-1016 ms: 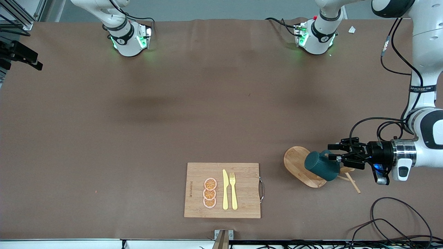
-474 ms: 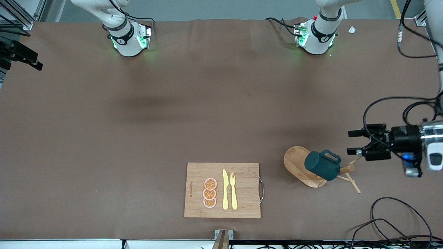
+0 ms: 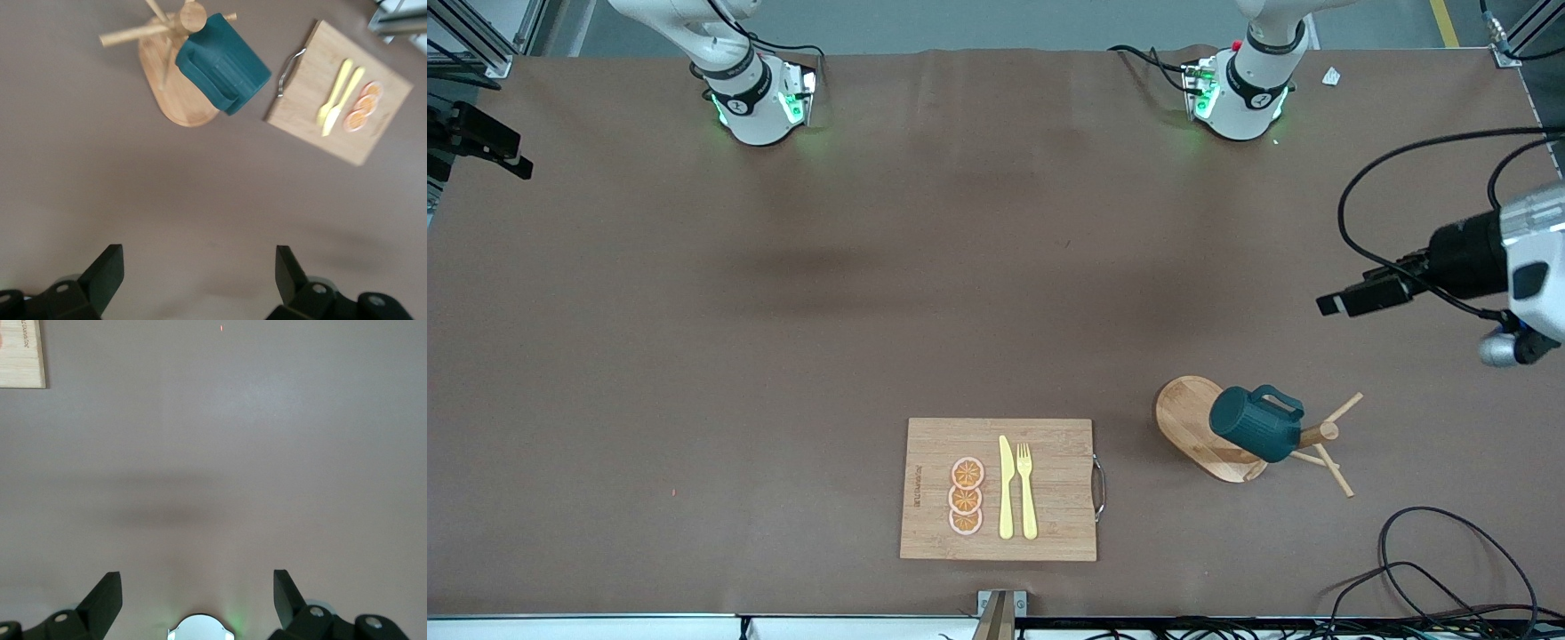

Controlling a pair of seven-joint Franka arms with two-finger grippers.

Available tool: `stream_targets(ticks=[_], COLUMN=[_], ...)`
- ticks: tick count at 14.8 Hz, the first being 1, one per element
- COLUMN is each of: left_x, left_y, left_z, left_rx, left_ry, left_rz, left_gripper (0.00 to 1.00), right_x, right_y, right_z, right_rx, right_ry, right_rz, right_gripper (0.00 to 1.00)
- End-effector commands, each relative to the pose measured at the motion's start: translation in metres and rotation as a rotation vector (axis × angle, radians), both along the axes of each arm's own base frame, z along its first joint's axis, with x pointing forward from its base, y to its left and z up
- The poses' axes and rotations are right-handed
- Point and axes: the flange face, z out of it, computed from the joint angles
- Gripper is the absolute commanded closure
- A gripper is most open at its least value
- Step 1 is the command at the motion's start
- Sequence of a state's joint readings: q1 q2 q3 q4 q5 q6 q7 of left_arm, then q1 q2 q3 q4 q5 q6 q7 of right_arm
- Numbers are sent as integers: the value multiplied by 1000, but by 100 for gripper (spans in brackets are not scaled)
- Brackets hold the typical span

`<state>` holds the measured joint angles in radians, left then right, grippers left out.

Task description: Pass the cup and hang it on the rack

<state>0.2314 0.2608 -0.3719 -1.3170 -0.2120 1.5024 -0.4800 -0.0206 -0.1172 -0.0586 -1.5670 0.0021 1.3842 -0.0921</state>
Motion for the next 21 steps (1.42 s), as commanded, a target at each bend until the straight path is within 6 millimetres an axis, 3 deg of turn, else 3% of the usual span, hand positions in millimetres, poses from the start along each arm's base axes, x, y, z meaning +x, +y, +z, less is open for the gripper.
stream_targets(ticks=[1, 5, 7, 8, 12, 16, 21], left_x=[-13, -14, -22, -28, -65, -61, -58], left_y=[6, 17, 4, 1, -25, 15, 15], left_z=[5, 17, 24, 18, 14, 30, 41], left_rx=[124, 238, 261, 275, 324, 324, 313], left_ry=[-54, -132, -173, -187, -249, -238, -223], left_rz=[-190, -298, -313, -313, -358, -292, -287], left_gripper=[0, 0, 0, 0, 0, 0, 0], right_x=[-3, -4, -4, -4, -4, -4, -4], right_y=[-3, -3, -2, -2, 1, 3, 3], right_z=[1, 0, 0, 0, -1, -1, -1], right_rx=[-5, -5, -5, -5, -5, -4, -4], right_ry=[-8, -5, -2, -2, 1, 2, 2], right_rz=[13, 13, 14, 14, 16, 11, 11], right_gripper=[0, 0, 0, 0, 0, 0, 0])
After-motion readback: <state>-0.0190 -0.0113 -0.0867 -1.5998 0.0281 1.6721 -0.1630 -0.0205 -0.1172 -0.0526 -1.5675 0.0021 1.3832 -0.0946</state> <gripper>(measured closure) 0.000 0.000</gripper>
